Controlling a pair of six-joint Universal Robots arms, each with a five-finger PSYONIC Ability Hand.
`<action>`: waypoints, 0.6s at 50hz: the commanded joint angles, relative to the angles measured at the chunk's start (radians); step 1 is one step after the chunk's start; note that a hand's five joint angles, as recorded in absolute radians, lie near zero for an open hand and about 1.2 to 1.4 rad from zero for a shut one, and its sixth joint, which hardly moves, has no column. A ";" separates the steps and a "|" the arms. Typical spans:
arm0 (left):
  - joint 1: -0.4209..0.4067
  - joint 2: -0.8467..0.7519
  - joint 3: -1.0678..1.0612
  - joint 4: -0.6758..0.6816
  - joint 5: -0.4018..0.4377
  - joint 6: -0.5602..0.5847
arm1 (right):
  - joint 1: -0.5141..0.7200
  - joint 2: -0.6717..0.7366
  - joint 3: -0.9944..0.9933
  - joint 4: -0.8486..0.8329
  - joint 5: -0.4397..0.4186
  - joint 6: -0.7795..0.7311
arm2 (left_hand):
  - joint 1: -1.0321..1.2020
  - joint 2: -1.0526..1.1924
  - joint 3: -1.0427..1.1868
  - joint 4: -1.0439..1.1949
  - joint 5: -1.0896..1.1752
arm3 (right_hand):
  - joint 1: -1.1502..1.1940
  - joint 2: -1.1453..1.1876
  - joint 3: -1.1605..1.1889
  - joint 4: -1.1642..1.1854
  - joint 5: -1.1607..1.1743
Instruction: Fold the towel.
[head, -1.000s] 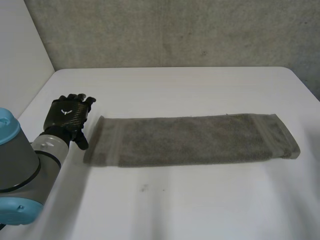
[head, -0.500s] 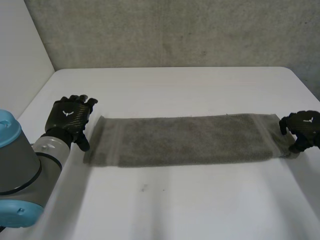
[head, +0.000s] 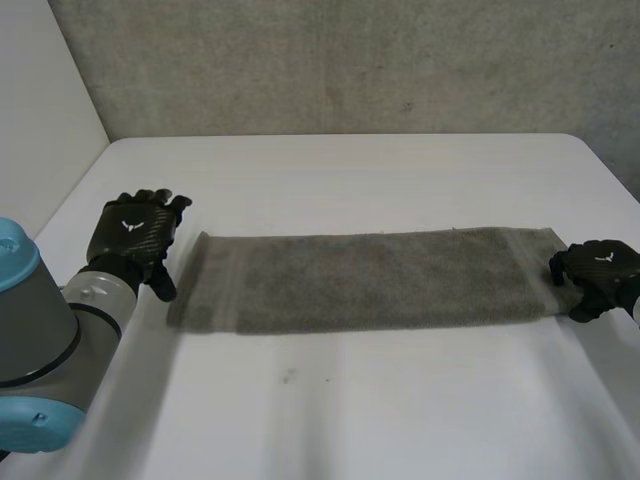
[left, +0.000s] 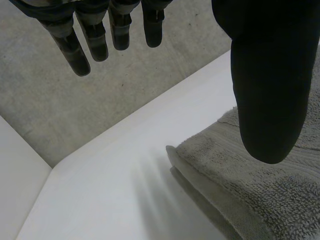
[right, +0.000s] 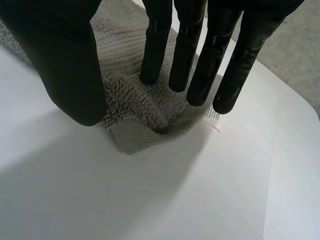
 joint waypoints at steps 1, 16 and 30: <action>0.001 -0.002 0.000 0.000 0.000 0.000 | 0.002 0.022 -0.014 -0.002 0.006 -0.002 | -0.002 0.012 0.009 0.010 -0.023 | 0.268 0.170 0.180 0.172 0.163; 0.001 -0.002 0.000 0.000 0.000 0.000 | -0.009 0.067 -0.096 -0.055 0.184 0.002 | -0.002 0.012 0.009 0.010 -0.023 | 0.778 0.680 0.690 0.682 0.673; 0.002 0.001 0.006 0.002 0.000 0.000 | 0.051 -0.090 -0.087 -0.154 0.306 0.021 | -0.002 0.012 0.009 0.010 -0.023 | 0.778 0.680 0.690 0.682 0.673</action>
